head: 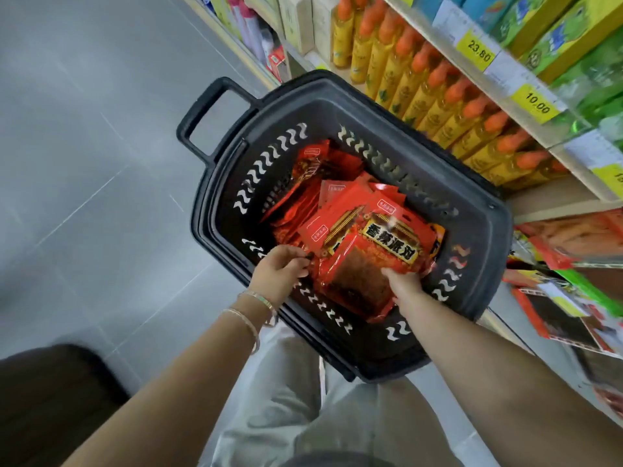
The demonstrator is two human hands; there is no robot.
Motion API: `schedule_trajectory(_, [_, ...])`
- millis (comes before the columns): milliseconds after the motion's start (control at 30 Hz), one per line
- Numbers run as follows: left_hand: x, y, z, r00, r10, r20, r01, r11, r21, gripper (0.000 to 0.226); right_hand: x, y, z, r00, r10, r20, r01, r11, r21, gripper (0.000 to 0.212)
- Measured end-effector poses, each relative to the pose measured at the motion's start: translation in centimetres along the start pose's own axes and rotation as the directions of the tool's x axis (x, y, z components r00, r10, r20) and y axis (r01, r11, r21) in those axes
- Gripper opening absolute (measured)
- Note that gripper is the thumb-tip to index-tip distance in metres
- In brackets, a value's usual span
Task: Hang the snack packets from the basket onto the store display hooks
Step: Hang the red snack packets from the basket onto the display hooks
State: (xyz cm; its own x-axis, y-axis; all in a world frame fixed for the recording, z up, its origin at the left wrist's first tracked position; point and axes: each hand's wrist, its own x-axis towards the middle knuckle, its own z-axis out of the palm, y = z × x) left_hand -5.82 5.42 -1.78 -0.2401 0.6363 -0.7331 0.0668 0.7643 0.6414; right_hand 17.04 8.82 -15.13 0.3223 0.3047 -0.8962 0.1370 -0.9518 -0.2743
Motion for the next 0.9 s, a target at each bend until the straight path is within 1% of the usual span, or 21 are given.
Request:
schedule_trajectory(133, [1.7,0.3,0.0,0.998,-0.03,0.052,0.028,0.999,0.042,0.013,1.0,0.2,1.2,0.989,0.085,-0.124,-0.081,0.996,0.039,0.095])
schedule_trajectory(167, [2.1,0.4,-0.1,0.997,-0.039,0.071,0.034,0.997,0.064,0.012,1.0,0.2,1.4,0.981,0.098,-0.165,-0.094,0.995,0.027,0.099])
schedule_trajectory(200, [2.5,0.5,-0.2,0.995,-0.046,0.093,0.038,0.996,0.085,0.011,0.9,0.2,1.4,0.976,0.091,-0.198,-0.088,0.996,0.022,0.098])
schedule_trajectory(233, [2.9,0.6,-0.4,0.992,-0.051,0.118,0.038,0.994,0.105,0.011,0.7,0.3,1.6,0.977,0.06,-0.207,-0.053,0.998,0.036,0.089])
schedule_trajectory(333, [4.1,1.2,-1.0,0.983,-0.04,0.178,0.015,0.99,0.14,0.012,-0.6,0.3,2.3,0.988,-0.084,-0.132,0.099,0.989,0.114,0.043])
schedule_trajectory(433, [5.4,2.4,-2.1,0.979,-0.027,0.201,0.0,0.991,0.133,0.01,-3.0,-0.4,2.2,0.97,-0.201,-0.137,0.222,0.961,0.163,0.017])
schedule_trajectory(533, [7.0,3.9,-3.5,0.975,-0.004,0.221,-0.037,0.983,0.179,0.013,-5.5,-1.5,1.2,0.926,-0.351,-0.138,0.372,0.912,0.173,0.01])
schedule_trajectory(600, [8.2,4.8,-4.2,0.968,-0.01,0.25,-0.043,0.977,0.208,0.013,-7.3,-2.5,0.5,0.875,-0.456,-0.159,0.479,0.864,0.154,0.007])
schedule_trajectory(667, [9.2,5.5,-4.6,0.96,-0.033,0.278,-0.041,0.966,0.255,0.009,-9.1,-3.4,0.1,0.825,-0.531,-0.196,0.562,0.808,0.177,0.008])
schedule_trajectory(700, [9.6,5.8,-4.7,0.958,-0.037,0.284,-0.052,0.953,0.3,0.013,-9.9,-3.8,0.0,0.813,-0.545,-0.204,0.58,0.788,0.205,0.01])
schedule_trajectory(733, [10.0,6.0,-4.7,0.956,-0.033,0.291,-0.07,0.939,0.335,0.026,-10.7,-4.1,0.0,0.811,-0.548,-0.203,0.584,0.774,0.243,0.011])
schedule_trajectory(800, [10.4,6.5,-4.4,0.952,-0.026,0.304,-0.084,0.936,0.342,0.057,-12.0,-4.8,0.1,0.818,-0.546,-0.182,0.573,0.742,0.347,0.013])
schedule_trajectory(867, [10.4,7.0,-3.8,0.947,-0.038,0.32,-0.074,0.941,0.33,0.084,-12.9,-5.2,0.6,0.847,-0.517,-0.128,0.508,0.712,0.485,0.012])
schedule_trajectory(900, [10.4,7.3,-3.6,0.937,-0.048,0.346,-0.068,0.947,0.315,0.093,-13.2,-5.3,1.0,0.862,-0.5,-0.082,0.461,0.708,0.536,0.014])
